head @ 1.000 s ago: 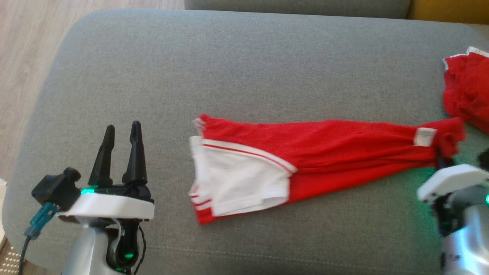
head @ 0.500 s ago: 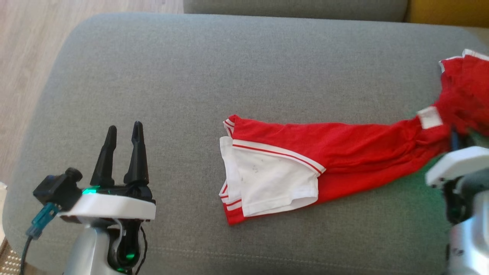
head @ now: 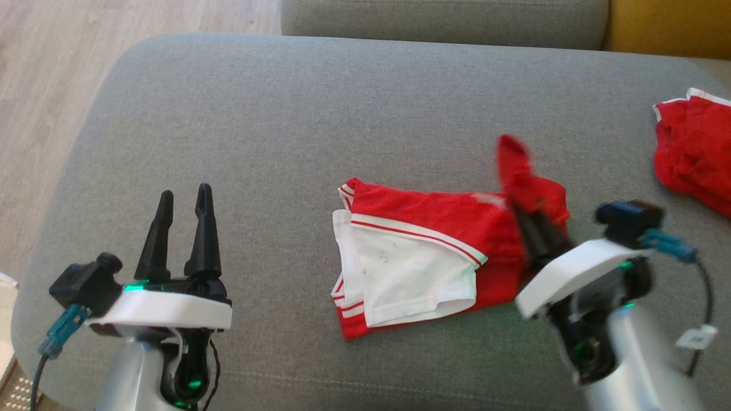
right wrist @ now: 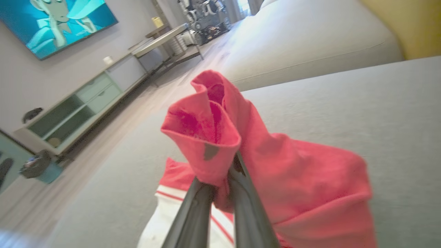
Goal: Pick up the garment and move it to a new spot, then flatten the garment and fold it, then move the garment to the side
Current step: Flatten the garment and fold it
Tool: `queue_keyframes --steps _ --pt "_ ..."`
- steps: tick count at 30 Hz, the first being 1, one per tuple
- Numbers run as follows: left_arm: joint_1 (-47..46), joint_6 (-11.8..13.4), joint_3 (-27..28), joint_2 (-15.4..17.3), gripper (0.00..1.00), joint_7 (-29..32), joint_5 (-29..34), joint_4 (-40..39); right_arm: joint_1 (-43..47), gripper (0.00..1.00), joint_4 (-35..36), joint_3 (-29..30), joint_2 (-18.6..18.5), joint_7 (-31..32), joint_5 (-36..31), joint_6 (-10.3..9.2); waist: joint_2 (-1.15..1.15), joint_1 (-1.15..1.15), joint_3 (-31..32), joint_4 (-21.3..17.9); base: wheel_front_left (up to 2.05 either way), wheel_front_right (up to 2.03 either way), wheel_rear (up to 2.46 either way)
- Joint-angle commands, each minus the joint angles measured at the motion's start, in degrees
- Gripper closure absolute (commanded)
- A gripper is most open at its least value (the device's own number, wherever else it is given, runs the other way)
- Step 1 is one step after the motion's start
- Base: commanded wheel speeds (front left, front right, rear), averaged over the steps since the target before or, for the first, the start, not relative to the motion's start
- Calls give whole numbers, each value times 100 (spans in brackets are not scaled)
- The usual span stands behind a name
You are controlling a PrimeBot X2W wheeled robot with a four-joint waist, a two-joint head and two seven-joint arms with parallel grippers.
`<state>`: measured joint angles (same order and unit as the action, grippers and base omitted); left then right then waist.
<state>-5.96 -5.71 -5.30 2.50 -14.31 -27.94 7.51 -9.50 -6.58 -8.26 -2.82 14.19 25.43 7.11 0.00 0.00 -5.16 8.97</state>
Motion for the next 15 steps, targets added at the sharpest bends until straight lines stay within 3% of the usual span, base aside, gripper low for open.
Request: queue_keyframes --steps 1,8,15 --pt "-123 14 152 38 0 -69 -35 -182 -51 100 259 -348 -8 7 225 37 0 0 12 22 0 0 0" --pt "-124 21 144 38 0 -69 -98 -204 6 100 -40 -1176 -7 -208 553 37 0 0 -40 135 0 0 0" --pt "-139 21 113 38 0 -69 -133 -203 -115 100 -509 -1565 -7 -461 777 37 0 0 -125 229 0 0 0"
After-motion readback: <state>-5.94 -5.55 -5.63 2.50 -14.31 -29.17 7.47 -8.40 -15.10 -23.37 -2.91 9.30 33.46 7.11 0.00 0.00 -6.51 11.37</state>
